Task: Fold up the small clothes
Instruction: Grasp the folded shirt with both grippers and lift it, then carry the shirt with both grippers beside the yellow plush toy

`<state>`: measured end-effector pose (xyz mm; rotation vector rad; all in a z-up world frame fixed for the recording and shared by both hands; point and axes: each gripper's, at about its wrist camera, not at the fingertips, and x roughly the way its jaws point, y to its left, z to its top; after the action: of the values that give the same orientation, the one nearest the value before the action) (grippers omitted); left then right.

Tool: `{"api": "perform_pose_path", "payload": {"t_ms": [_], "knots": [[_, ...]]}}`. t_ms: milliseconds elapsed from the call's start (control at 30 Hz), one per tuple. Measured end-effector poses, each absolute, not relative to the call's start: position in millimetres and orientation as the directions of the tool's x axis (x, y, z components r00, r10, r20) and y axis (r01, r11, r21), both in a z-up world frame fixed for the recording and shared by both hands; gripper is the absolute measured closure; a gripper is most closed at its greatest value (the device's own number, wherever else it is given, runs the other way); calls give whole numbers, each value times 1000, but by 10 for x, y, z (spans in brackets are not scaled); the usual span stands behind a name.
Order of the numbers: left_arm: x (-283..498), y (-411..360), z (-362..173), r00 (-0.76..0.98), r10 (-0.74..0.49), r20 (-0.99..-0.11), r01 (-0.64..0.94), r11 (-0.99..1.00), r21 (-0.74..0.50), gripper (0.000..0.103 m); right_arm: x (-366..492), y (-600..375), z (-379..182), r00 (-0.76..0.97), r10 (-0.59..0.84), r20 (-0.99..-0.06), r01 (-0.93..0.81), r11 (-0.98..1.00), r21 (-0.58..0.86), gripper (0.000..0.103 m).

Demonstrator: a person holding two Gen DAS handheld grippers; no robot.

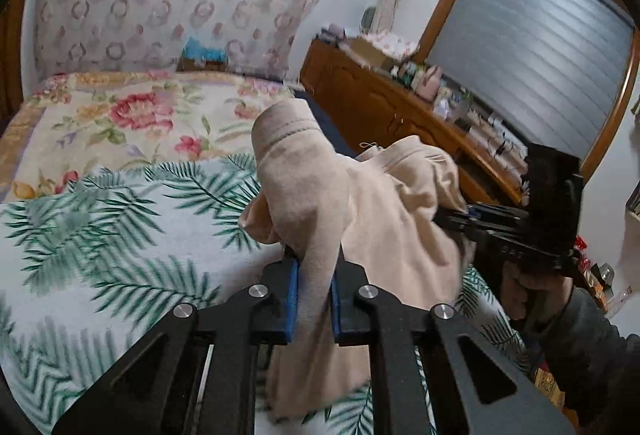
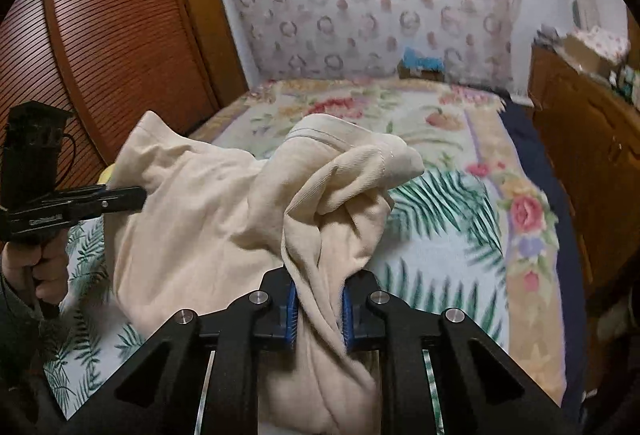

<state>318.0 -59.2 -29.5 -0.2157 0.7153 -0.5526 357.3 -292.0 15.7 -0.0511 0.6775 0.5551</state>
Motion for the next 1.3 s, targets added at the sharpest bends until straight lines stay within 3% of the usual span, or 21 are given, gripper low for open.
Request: {"api": "perform_pose_path", "payload": {"t_ms": [367, 667, 1300], "knots": [[2537, 612, -148, 765, -387, -515, 235, 912, -336, 89, 3664, -1749, 249, 564, 591, -576, -682, 727, 79, 86], [2309, 1555, -499, 806, -252, -536, 43, 927, -373, 89, 4026, -429, 139, 483, 636, -602, -805, 593, -19, 87], [2053, 2183, -935, 822, -138, -552, -146, 887, -439, 89, 4828, 1431, -147, 347, 644, -682, -921, 371, -119, 89]]}}
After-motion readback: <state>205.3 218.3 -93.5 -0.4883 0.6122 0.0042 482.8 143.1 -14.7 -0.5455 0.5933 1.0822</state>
